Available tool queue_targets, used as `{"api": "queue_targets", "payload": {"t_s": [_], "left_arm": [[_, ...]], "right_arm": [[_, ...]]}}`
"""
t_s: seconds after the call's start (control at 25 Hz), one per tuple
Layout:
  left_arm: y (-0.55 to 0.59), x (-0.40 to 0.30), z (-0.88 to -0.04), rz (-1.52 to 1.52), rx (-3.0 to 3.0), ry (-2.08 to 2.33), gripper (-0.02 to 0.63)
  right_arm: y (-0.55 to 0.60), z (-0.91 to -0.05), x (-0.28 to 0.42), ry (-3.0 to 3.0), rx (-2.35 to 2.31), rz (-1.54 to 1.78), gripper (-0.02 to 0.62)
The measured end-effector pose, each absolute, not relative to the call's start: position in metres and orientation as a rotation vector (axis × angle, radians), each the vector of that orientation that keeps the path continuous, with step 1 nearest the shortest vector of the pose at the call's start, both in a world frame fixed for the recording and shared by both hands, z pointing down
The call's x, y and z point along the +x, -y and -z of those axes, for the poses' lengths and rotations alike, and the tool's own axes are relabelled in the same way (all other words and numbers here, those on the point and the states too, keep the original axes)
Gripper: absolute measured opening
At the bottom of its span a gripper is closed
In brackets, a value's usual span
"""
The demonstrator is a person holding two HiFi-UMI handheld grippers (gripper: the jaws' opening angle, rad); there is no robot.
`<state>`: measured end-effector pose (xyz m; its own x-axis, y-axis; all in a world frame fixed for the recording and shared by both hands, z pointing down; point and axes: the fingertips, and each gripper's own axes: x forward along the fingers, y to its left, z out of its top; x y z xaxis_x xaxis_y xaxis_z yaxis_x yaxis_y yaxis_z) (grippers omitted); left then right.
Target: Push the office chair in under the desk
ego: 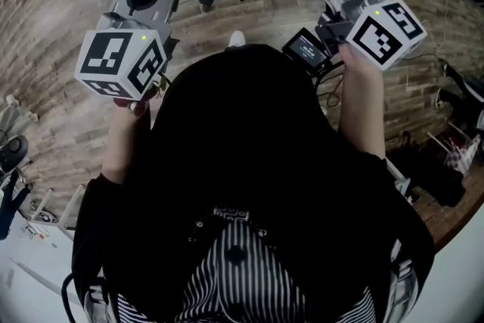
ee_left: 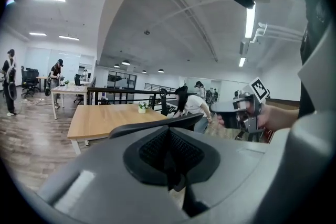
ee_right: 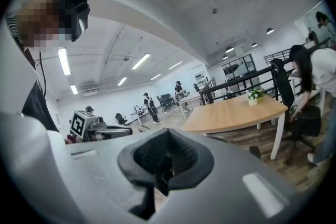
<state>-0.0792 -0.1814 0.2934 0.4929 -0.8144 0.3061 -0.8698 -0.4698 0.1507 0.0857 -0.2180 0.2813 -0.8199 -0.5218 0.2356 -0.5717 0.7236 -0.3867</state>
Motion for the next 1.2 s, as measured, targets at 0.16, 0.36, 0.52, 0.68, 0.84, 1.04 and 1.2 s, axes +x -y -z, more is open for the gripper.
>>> {"api": "queue_targets", "payload": {"t_s": [0.16, 0.36, 0.52, 0.68, 0.84, 1.04, 1.2], "left_arm": [[0.222, -0.087, -0.340, -0.329, 2.384, 1.433, 0.003], [0.226, -0.117, -0.362, -0.333, 2.272, 1.480, 0.003], [0.232, -0.131, -0.370, -0.382, 2.246, 1.473, 0.003], [0.232, -0.135, -0.361, -0.372, 2.273, 1.455, 0.003], [0.233, -0.141, -0.362, -0.369, 2.284, 1.437, 0.003], [0.233, -0.141, -0.368, -0.362, 2.281, 1.415, 0.003], [0.237, -0.137, -0.372, -0.317, 2.283, 1.404, 0.003]], "right_arm": [[0.268, -0.316, 0.102, 2.779, 0.939, -0.727, -0.002], [0.296, -0.329, 0.123, 2.725, 1.085, -0.710, -0.002], [0.300, -0.337, 0.125, 2.675, 1.098, -0.675, -0.002], [0.293, -0.333, 0.139, 2.636, 1.186, -0.671, -0.002], [0.286, -0.335, 0.143, 2.611, 1.216, -0.679, 0.000], [0.283, -0.334, 0.143, 2.589, 1.234, -0.676, 0.000], [0.281, -0.338, 0.143, 2.593, 1.226, -0.675, 0.000]]}}
